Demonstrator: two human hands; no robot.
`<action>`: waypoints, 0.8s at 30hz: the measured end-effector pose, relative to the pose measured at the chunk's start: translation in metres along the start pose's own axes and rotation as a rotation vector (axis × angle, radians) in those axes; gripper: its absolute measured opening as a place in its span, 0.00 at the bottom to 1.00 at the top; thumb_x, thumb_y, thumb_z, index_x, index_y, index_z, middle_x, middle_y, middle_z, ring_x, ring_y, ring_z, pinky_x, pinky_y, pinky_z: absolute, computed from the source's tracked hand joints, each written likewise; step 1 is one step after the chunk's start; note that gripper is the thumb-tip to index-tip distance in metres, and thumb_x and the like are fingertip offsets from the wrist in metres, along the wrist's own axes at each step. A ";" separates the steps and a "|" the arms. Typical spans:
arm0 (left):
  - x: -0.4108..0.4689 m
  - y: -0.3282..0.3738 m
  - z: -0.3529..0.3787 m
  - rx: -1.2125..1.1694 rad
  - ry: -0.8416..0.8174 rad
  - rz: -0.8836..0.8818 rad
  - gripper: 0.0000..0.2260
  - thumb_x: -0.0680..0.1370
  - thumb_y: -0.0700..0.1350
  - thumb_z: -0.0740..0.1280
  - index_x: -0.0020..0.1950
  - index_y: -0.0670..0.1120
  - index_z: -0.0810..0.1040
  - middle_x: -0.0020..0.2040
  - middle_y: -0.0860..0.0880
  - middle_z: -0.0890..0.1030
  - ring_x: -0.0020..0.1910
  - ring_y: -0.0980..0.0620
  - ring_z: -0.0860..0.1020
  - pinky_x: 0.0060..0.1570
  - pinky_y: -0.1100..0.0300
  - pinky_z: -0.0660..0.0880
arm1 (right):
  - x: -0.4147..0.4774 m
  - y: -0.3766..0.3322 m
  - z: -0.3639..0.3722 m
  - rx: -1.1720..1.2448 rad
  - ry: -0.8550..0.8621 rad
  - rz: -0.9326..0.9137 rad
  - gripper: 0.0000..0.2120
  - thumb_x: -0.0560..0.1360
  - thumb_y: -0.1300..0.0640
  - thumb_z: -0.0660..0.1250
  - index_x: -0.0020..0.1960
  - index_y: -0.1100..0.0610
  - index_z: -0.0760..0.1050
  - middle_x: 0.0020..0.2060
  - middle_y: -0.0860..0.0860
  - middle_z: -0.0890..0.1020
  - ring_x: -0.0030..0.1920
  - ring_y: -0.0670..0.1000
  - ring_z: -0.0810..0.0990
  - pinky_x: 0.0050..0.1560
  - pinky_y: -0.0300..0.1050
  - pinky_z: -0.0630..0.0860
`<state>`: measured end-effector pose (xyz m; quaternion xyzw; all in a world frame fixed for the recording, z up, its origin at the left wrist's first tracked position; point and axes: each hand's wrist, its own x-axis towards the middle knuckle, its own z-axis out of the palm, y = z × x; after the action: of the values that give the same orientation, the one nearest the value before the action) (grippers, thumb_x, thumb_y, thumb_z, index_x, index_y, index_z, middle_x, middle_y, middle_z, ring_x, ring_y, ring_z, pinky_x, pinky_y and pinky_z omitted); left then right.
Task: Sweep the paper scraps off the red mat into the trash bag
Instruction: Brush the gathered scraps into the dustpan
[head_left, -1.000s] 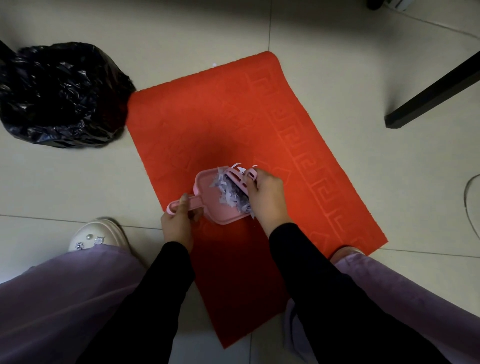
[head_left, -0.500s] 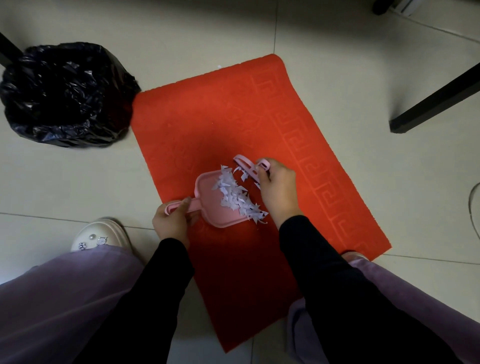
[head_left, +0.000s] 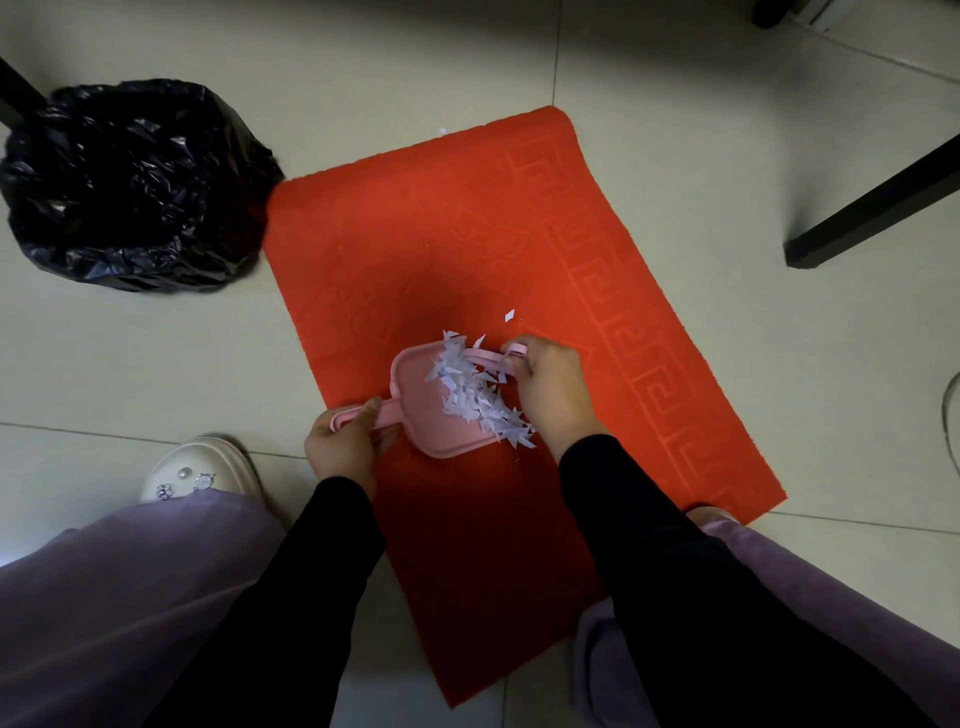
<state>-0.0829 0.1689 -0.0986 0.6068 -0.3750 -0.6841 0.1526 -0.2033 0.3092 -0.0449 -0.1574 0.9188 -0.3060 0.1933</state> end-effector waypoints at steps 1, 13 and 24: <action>0.000 0.000 0.000 -0.004 -0.003 -0.006 0.09 0.74 0.34 0.68 0.36 0.42 0.72 0.34 0.41 0.76 0.30 0.47 0.77 0.25 0.62 0.79 | -0.001 0.000 -0.002 0.006 0.012 0.000 0.10 0.77 0.66 0.59 0.53 0.64 0.78 0.47 0.60 0.82 0.47 0.57 0.79 0.47 0.46 0.73; 0.001 0.001 -0.001 -0.026 -0.038 -0.019 0.09 0.75 0.34 0.67 0.37 0.42 0.72 0.34 0.42 0.76 0.30 0.48 0.77 0.27 0.61 0.79 | 0.004 -0.001 -0.010 0.100 0.141 -0.008 0.09 0.78 0.65 0.59 0.49 0.63 0.78 0.38 0.54 0.77 0.33 0.48 0.71 0.33 0.38 0.65; 0.002 0.001 -0.003 -0.003 -0.037 -0.037 0.09 0.75 0.34 0.67 0.37 0.42 0.72 0.35 0.42 0.76 0.26 0.52 0.78 0.26 0.63 0.79 | 0.004 0.003 0.013 0.081 0.100 -0.003 0.10 0.78 0.67 0.58 0.49 0.66 0.78 0.34 0.50 0.78 0.33 0.50 0.71 0.32 0.36 0.63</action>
<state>-0.0812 0.1657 -0.0994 0.6007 -0.3655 -0.6983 0.1340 -0.2012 0.3034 -0.0571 -0.1355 0.9139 -0.3508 0.1529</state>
